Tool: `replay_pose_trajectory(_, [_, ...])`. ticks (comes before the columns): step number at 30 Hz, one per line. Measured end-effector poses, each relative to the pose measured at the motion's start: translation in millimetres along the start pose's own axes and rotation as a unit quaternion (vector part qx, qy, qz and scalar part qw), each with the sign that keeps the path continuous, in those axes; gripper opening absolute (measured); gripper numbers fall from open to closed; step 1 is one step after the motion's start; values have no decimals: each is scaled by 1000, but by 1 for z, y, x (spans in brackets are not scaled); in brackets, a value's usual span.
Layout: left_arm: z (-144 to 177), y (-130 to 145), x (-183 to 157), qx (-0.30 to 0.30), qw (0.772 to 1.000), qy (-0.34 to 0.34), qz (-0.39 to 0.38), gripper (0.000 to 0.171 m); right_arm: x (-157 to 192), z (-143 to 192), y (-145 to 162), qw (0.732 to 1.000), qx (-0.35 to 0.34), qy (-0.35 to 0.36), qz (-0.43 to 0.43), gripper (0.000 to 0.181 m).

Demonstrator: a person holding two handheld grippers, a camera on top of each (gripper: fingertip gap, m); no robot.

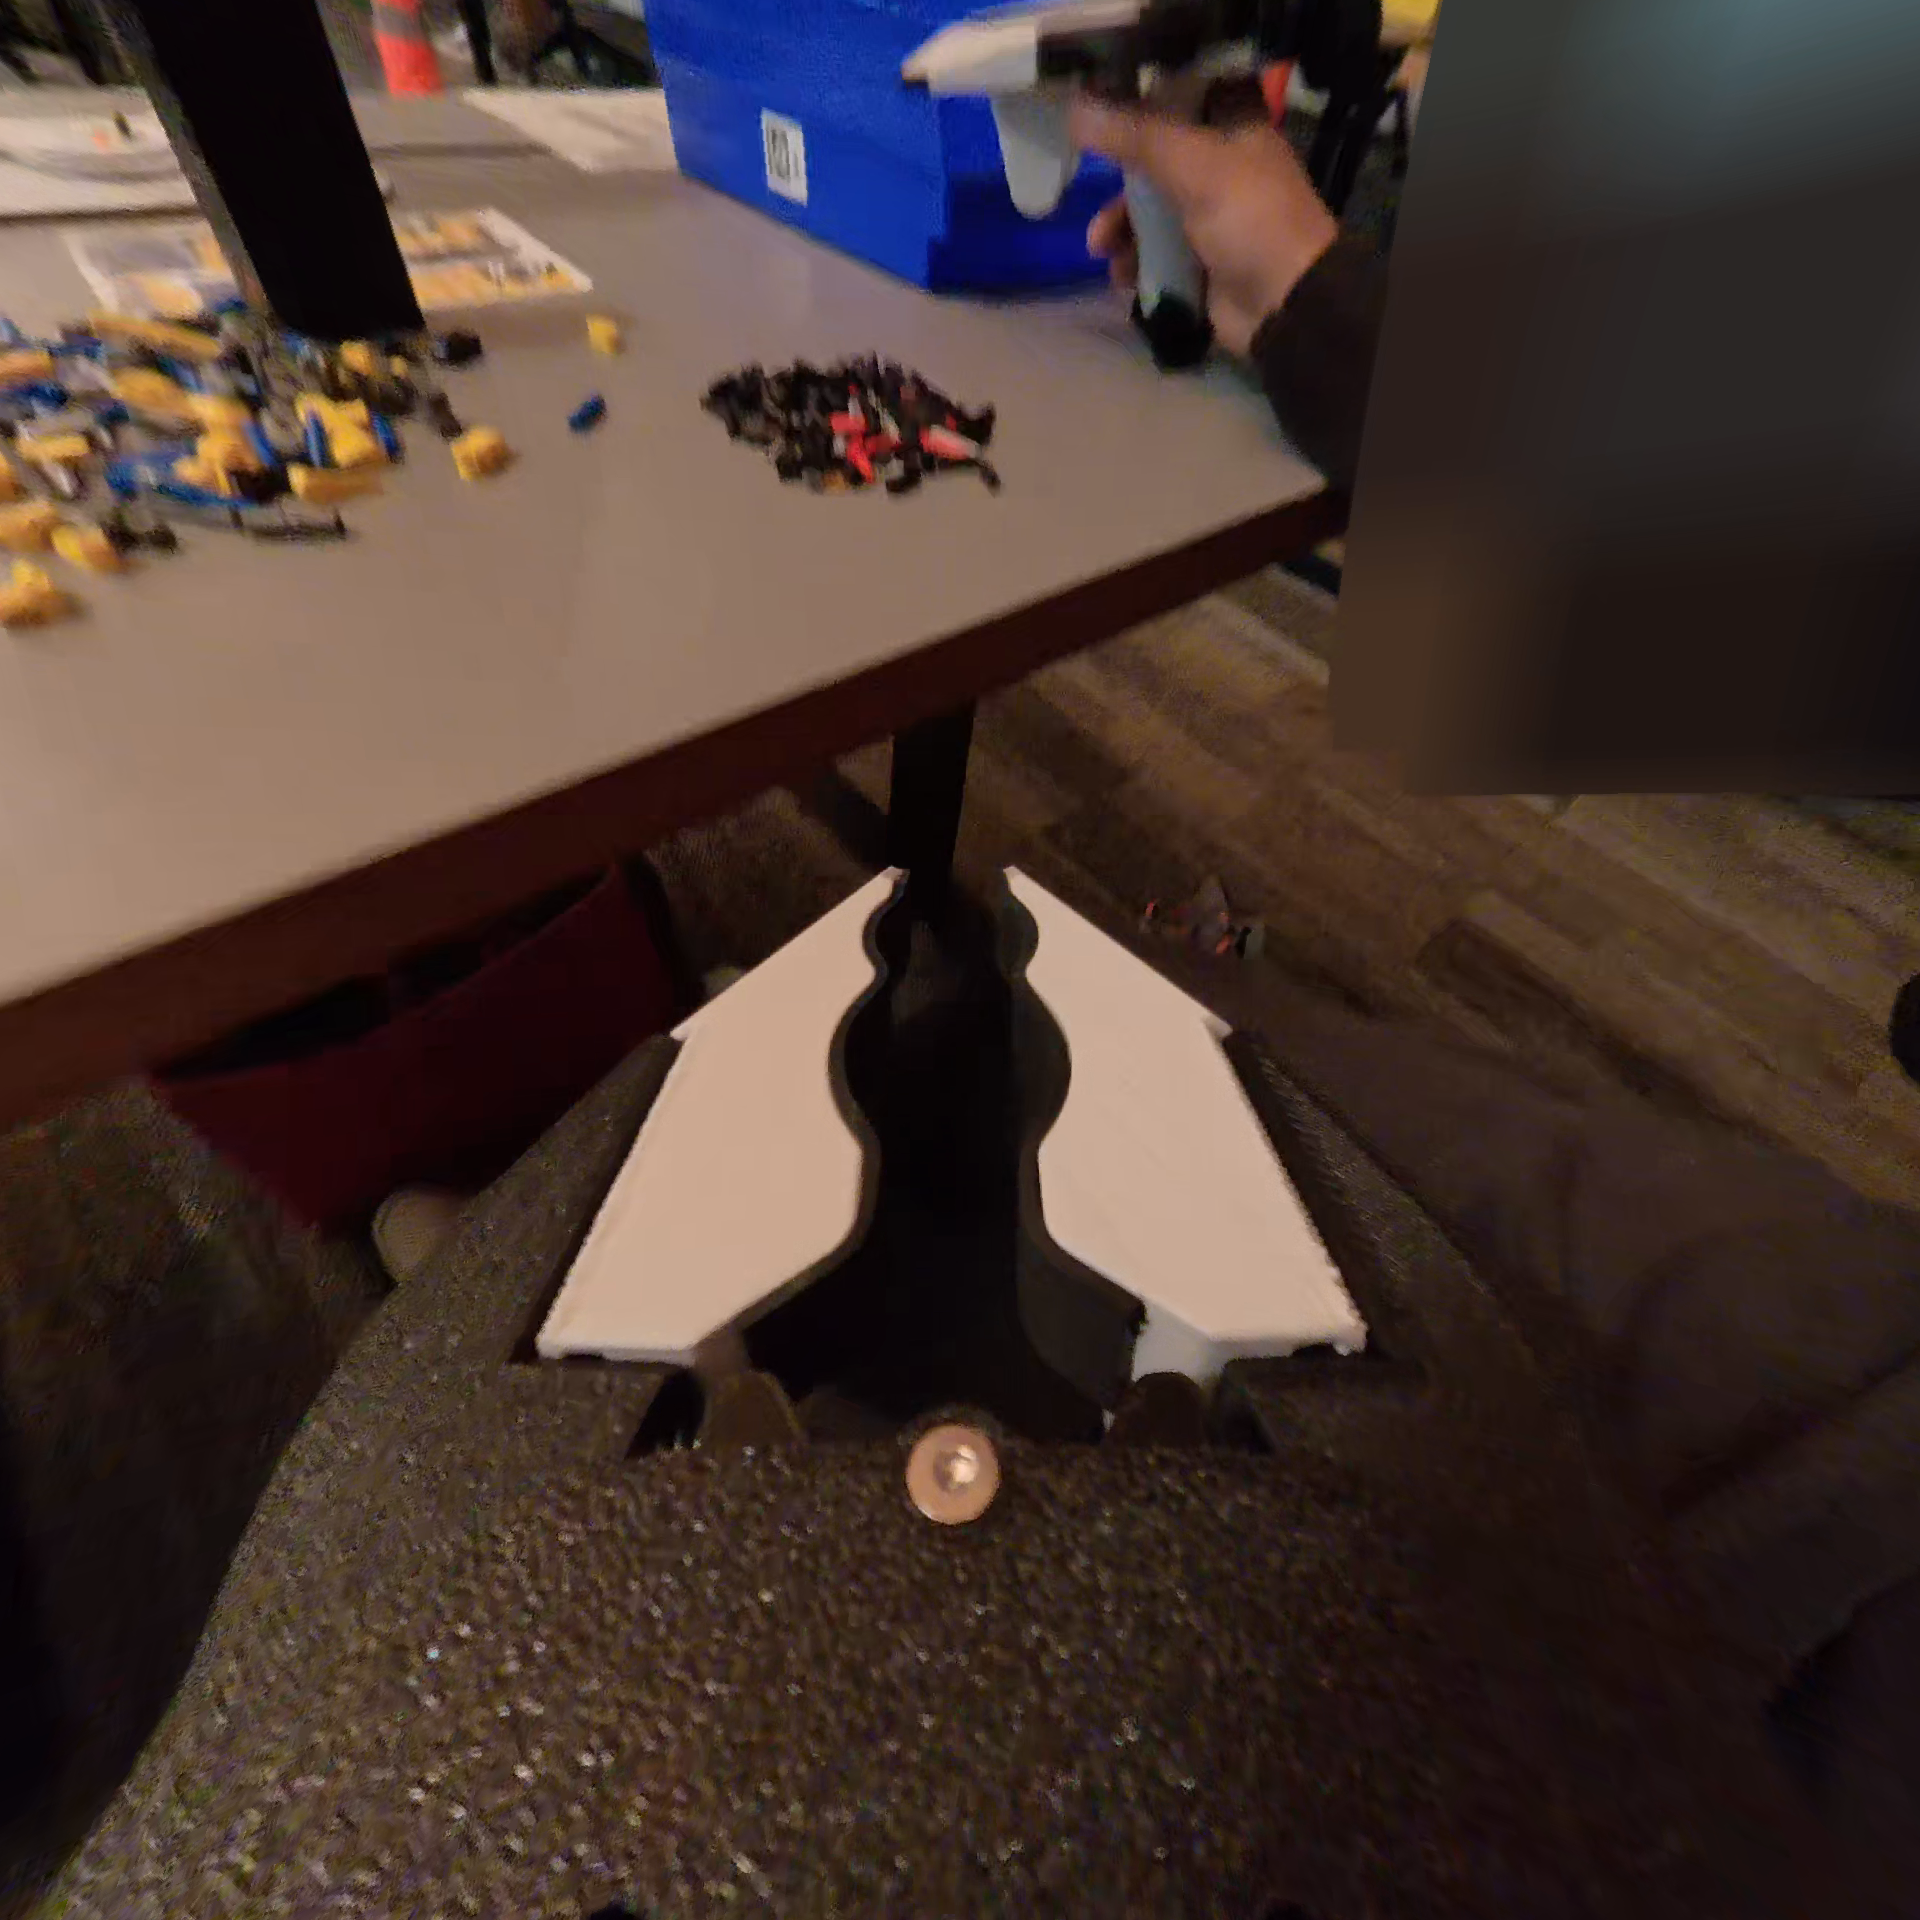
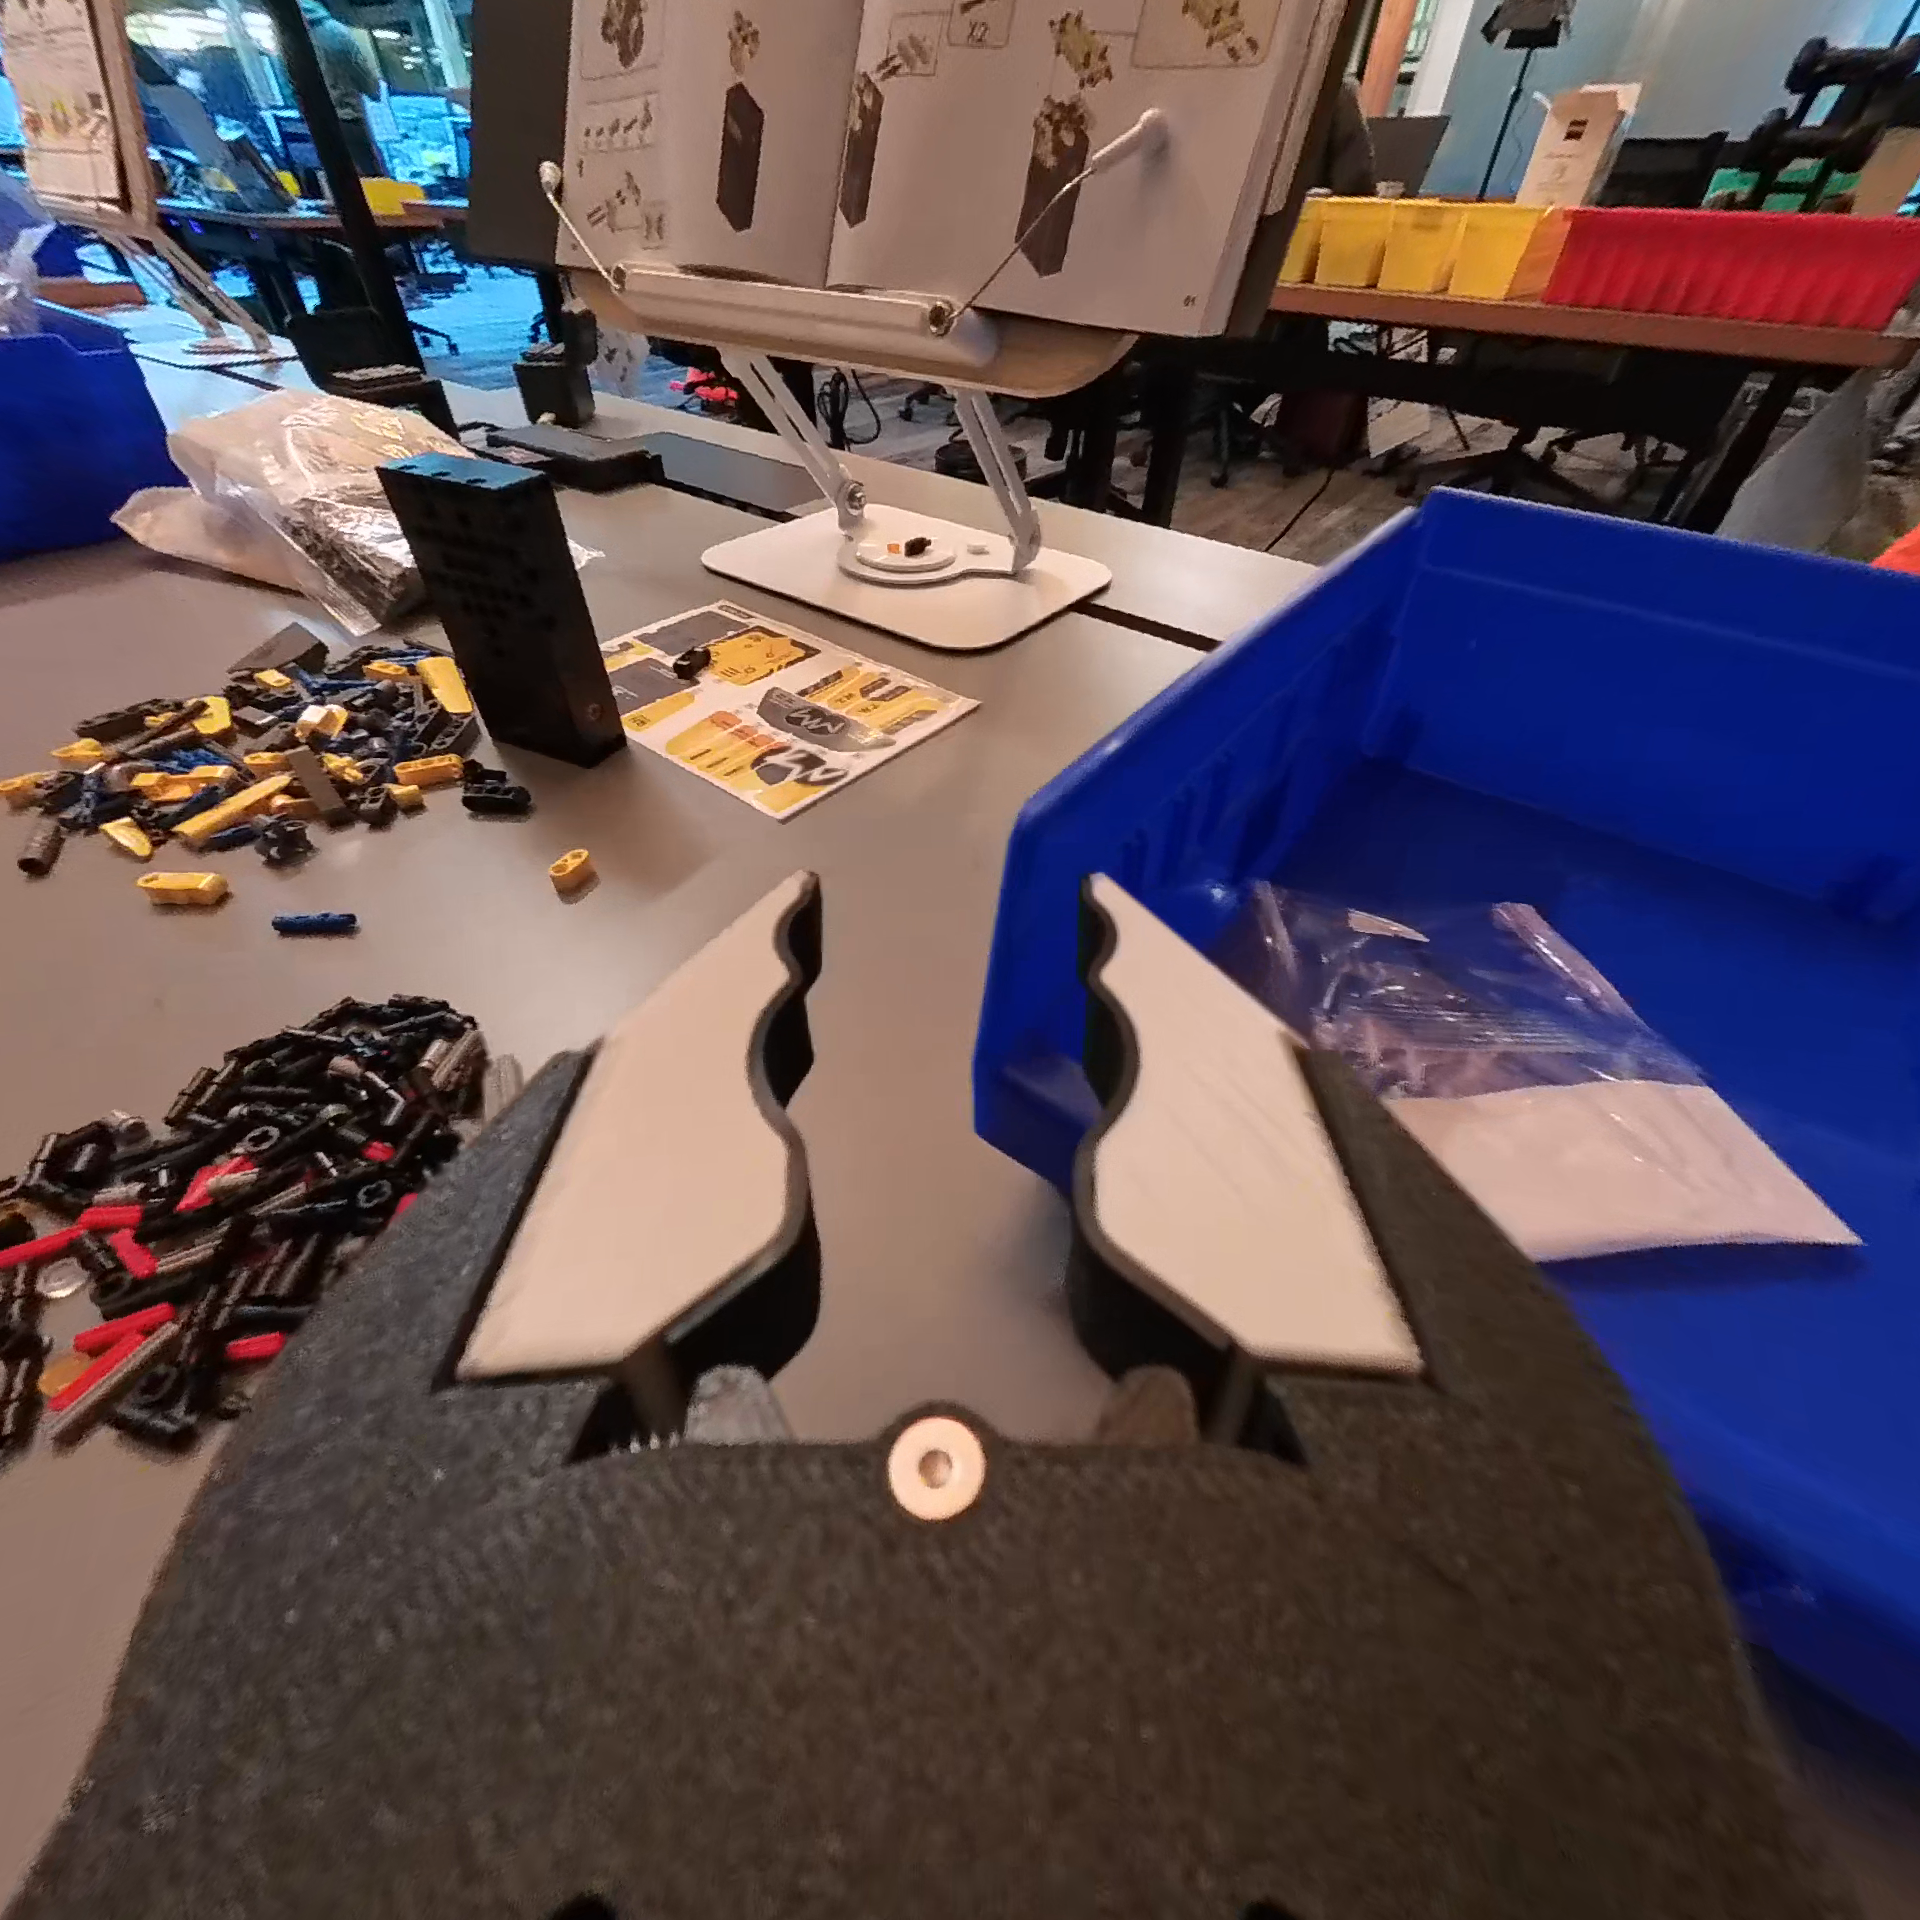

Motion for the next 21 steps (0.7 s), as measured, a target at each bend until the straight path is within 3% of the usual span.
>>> replay_pose_trajectory(5, [8,61,-16,49,998,-41,0,15,5,-9,2,999,27,6,31,56])
replay_pose_trajectory(9, [-9,94,-14,89,996,-23,17,15,8,-15,2,997,42,19,61,59])
replay_pose_trajectory(14, [-45,141,37,206,975,-84,-33,15,10,-19,3,994,57,32,87,62])
replay_pose_trajectory(15, [-55,150,52,239,965,-98,-49,21,11,-19,3,994,58,34,90,63])
replay_pose_trajectory(17, [-87,160,84,298,943,-116,-88,70,11,-20,4,993,60,34,92,63])
replay_pose_trajectory(19, [-132,162,110,352,919,-107,-143,76,11,-20,3,994,58,33,91,62])
replay_pose_trajectory(21, [-180,167,130,337,910,-91,-224,77,11,-21,3,994,57,30,88,62])
Point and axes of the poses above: each gripper's, where its closed fingertips meet, z back along the fingers, y out of its underside, x = y × z across the jaws, the point moved 7 cm from there along z, back along the fingers, and after that the axes turned 8 degrees about z, right-handed, at the moved point
